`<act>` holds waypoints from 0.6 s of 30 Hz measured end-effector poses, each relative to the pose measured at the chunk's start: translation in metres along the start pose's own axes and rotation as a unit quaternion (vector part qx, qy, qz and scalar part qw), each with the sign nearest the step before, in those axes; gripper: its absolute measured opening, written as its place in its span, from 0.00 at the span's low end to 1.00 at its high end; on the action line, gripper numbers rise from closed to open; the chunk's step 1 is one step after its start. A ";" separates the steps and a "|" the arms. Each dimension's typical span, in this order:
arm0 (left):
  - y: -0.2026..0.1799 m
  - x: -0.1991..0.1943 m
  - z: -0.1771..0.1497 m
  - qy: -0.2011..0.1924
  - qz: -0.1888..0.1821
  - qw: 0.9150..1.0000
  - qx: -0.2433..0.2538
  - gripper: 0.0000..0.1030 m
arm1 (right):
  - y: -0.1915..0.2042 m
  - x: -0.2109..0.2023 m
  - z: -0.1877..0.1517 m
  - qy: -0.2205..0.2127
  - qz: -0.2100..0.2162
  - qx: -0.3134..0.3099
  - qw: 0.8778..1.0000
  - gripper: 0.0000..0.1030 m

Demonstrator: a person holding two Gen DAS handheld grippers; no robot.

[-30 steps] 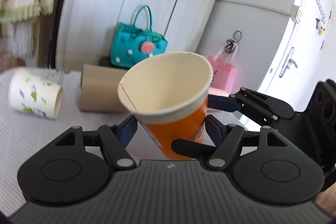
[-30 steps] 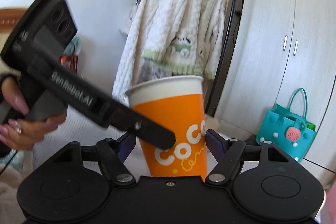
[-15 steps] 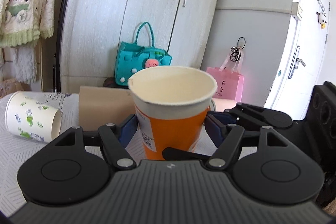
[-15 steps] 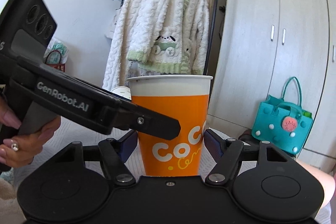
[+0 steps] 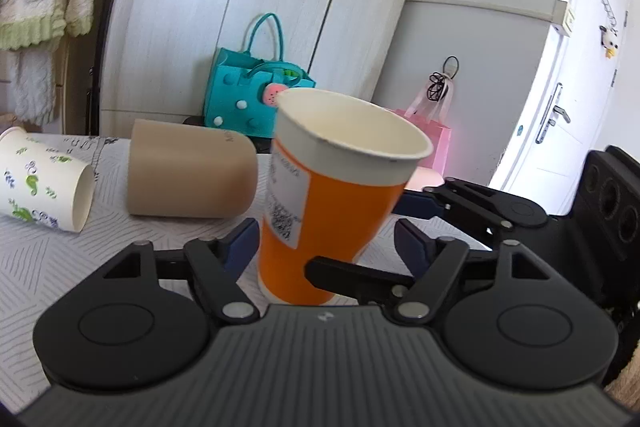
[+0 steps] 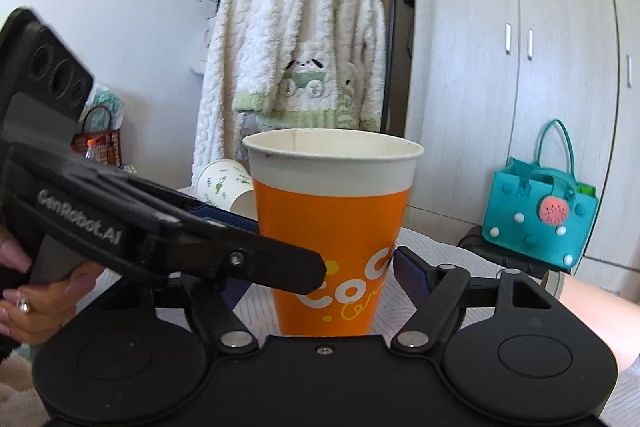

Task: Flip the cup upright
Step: 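Lower the upright orange cup onto the table and open the right tool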

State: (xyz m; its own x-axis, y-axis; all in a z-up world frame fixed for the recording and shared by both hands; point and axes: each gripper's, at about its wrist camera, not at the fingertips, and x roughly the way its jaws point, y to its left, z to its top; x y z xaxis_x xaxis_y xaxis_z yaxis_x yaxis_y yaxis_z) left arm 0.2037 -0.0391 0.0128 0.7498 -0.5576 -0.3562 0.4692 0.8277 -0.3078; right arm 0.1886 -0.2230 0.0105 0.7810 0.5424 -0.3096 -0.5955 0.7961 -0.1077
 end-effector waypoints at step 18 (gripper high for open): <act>-0.013 -0.049 -0.018 0.005 0.090 0.996 -0.006 0.85 | 0.026 -0.060 -0.016 -0.024 -0.124 0.063 0.990 0.83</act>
State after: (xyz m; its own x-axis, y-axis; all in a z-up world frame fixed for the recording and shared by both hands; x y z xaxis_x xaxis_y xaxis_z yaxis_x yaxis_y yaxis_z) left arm 0.1526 -0.0233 0.0184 0.8163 -0.4018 -0.4151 0.3230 0.9131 -0.2487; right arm 0.1230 -0.2395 0.0109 0.9101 0.3358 -0.2427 -0.3585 0.9319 -0.0549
